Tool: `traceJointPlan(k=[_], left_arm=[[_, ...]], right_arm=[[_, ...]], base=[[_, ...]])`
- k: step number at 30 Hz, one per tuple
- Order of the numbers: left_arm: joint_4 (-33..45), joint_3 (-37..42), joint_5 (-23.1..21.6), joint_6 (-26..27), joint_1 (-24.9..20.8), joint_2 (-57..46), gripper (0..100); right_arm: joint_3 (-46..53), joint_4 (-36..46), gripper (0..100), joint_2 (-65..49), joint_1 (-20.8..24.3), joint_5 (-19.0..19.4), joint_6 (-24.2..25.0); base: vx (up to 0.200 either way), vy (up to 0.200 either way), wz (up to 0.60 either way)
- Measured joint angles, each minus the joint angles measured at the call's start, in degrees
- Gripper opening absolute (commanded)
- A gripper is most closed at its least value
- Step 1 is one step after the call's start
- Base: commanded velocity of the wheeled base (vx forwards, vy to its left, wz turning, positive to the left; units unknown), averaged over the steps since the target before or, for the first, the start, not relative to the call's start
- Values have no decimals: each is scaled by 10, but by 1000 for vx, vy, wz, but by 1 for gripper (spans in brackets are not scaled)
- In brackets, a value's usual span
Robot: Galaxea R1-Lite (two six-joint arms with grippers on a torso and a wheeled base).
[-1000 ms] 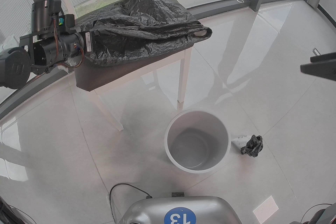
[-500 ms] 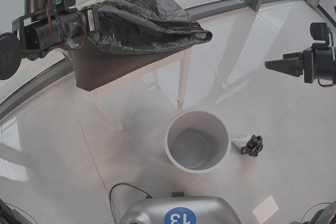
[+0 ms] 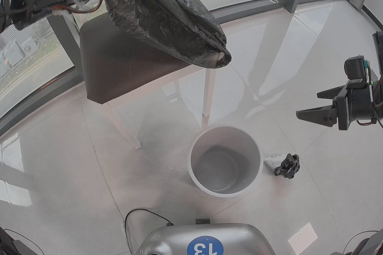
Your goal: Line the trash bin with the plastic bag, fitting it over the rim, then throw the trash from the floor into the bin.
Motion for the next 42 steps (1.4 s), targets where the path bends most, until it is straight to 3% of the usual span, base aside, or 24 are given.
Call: traceJointPlan(k=[13, 22, 42], left_arm=[[14, -93, 10, 0, -97, 22, 0], [12, -106, 31, -1, -148, 26, 0], [5, -143, 31, -31, -255, 31, 0]], right_arm=[[44, -8, 100, -14, 49, -2, -18], [60, -29, 100, -12, 65, -2, -22], [51, -50, 100, 37, 97, -5, -31]], base=[[0, 0, 0], [0, 0, 0], [0, 0, 0]])
